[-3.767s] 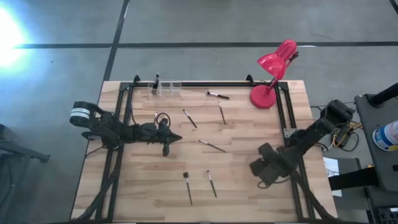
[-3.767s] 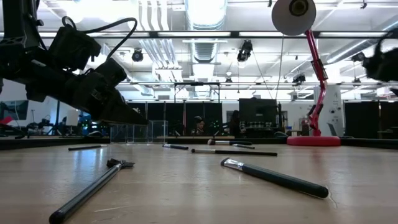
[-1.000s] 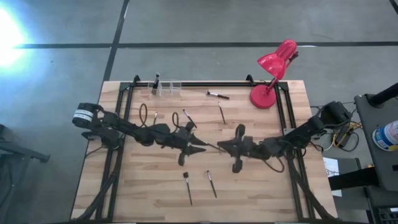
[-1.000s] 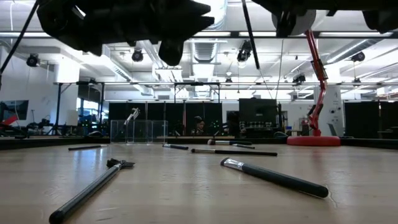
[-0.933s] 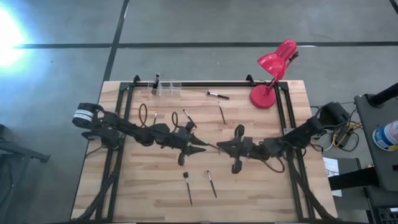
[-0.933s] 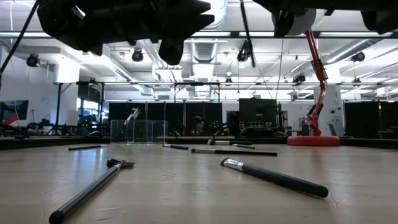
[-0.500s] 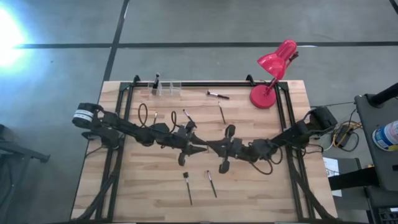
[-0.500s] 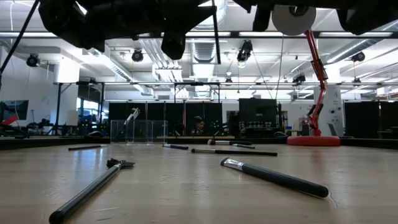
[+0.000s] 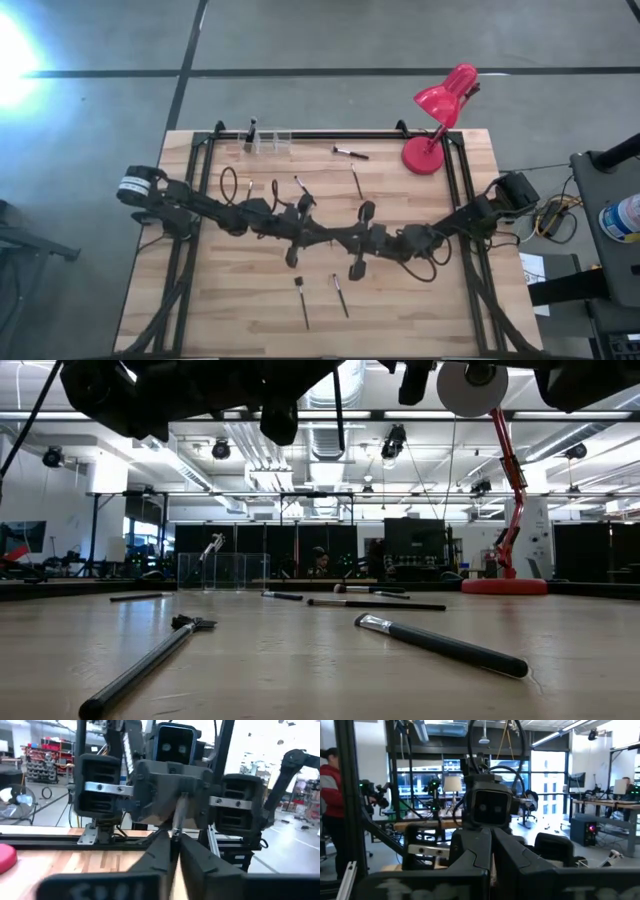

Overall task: Put items in baskets/containers
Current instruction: Put the black eyeshadow brush into the transparent organizer

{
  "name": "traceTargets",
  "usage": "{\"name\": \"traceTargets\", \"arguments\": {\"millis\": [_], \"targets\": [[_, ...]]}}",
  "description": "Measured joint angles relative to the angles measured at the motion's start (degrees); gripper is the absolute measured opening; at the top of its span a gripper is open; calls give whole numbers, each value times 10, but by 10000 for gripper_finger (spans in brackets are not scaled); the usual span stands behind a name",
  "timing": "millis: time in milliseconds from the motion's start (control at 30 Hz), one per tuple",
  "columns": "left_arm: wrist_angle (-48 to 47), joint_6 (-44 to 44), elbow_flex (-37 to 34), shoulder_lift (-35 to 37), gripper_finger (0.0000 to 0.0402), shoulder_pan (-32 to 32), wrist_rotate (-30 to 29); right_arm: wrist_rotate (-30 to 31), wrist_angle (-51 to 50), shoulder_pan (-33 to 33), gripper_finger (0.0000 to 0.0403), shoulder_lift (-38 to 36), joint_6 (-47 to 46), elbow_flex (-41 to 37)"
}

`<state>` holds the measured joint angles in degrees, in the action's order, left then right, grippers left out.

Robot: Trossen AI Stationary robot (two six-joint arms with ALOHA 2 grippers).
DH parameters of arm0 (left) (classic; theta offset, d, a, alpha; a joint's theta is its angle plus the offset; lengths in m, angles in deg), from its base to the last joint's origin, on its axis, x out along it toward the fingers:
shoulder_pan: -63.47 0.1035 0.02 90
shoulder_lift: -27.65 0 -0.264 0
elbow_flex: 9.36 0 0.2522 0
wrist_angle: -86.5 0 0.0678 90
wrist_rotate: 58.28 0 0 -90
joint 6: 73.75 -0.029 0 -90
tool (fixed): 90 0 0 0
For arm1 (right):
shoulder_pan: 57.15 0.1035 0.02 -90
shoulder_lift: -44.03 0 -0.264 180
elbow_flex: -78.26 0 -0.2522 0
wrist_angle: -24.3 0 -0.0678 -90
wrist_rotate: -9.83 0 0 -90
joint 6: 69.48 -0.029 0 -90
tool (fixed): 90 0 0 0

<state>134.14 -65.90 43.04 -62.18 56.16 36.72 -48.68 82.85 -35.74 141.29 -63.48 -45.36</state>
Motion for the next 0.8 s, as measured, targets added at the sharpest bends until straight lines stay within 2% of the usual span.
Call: {"name": "traceTargets", "arguments": {"millis": [100,233,400,533,633,800], "targets": [[-1,-3,0,0,12,0,-12,17,0,0,9,0,-6,0],[-39,-23,0,17,9,5,-75,68,-13,0,26,-2,1,-1],[-147,-48,-1,89,9,36,-163,124,-79,5,71,-29,17,-18],[-223,-51,-5,156,9,78,-173,120,-126,3,96,-43,2,-44],[-283,-52,-5,196,9,121,-176,88,-126,1,94,-43,-9,-72],[-350,-53,-6,212,9,220,-193,80,-117,-11,56,-43,-36,-108]]}}
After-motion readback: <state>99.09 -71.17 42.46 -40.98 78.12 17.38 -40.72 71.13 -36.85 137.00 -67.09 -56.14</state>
